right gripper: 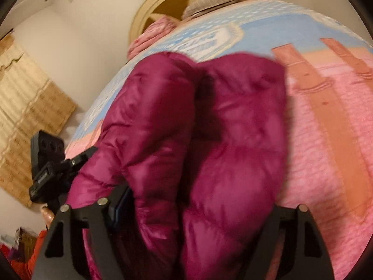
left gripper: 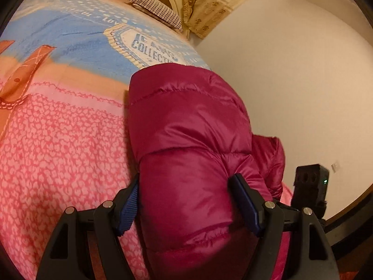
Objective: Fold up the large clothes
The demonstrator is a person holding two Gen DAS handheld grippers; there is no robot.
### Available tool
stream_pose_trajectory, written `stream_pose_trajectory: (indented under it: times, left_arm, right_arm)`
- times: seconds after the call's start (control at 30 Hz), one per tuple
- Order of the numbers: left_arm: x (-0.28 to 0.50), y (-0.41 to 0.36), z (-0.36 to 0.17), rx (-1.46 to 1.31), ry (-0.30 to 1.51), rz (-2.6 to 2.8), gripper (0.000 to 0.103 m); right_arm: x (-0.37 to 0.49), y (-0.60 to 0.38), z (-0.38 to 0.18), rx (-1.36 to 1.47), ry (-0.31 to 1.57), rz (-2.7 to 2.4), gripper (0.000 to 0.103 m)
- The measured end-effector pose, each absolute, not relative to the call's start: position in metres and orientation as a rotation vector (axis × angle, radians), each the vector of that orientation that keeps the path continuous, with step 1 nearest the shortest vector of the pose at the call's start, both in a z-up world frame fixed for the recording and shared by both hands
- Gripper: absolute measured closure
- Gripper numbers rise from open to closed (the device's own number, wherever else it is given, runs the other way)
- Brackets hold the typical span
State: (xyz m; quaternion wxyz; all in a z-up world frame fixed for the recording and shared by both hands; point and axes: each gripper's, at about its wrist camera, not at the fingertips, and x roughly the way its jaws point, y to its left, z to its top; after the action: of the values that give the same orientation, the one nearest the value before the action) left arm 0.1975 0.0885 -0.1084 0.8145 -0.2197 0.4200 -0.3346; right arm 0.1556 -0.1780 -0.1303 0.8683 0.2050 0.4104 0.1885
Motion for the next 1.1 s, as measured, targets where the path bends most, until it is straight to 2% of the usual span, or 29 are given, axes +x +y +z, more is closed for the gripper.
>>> stream_pose_trajectory:
  times: [0.13, 0.2, 0.27, 0.37, 0.47, 0.73, 0.9, 1.1]
  left_arm:
    - [0.197, 0.075, -0.106, -0.406, 0.9, -0.678, 0.028]
    - [0.191, 0.072, -0.103, -0.376, 0.891, -0.661, 0.032]
    - [0.179, 0.076, -0.104, -0.357, 0.882, -0.658, 0.039]
    - [0.155, 0.078, -0.097, -0.345, 0.867, -0.66, 0.045]
    - [0.133, 0.081, -0.09, -0.364, 0.856, -0.68, 0.047]
    - [0.091, 0.049, -0.048, -0.36, 0.81, -0.832, 0.048]
    - [0.072, -0.007, -0.009, -0.285, 0.747, -0.95, 0.048]
    - [0.077, -0.086, 0.01, -0.235, 0.752, -1.029, 0.048]
  right_arm:
    - [0.16, -0.176, -0.133, 0.442, 0.857, 0.381, 0.025]
    - [0.159, -0.173, -0.133, 0.43, 0.855, 0.368, 0.033]
    - [0.153, -0.17, -0.133, 0.438, 0.86, 0.381, 0.052]
    - [0.141, -0.169, -0.131, 0.463, 0.867, 0.379, 0.063]
    - [0.126, -0.169, -0.124, 0.479, 0.868, 0.381, 0.069]
    - [0.065, -0.188, -0.092, 0.519, 0.784, 0.349, 0.072]
    - [0.024, -0.219, -0.055, 0.506, 0.673, 0.267, 0.072]
    - [-0.008, -0.264, -0.027, 0.463, 0.583, 0.132, 0.072]
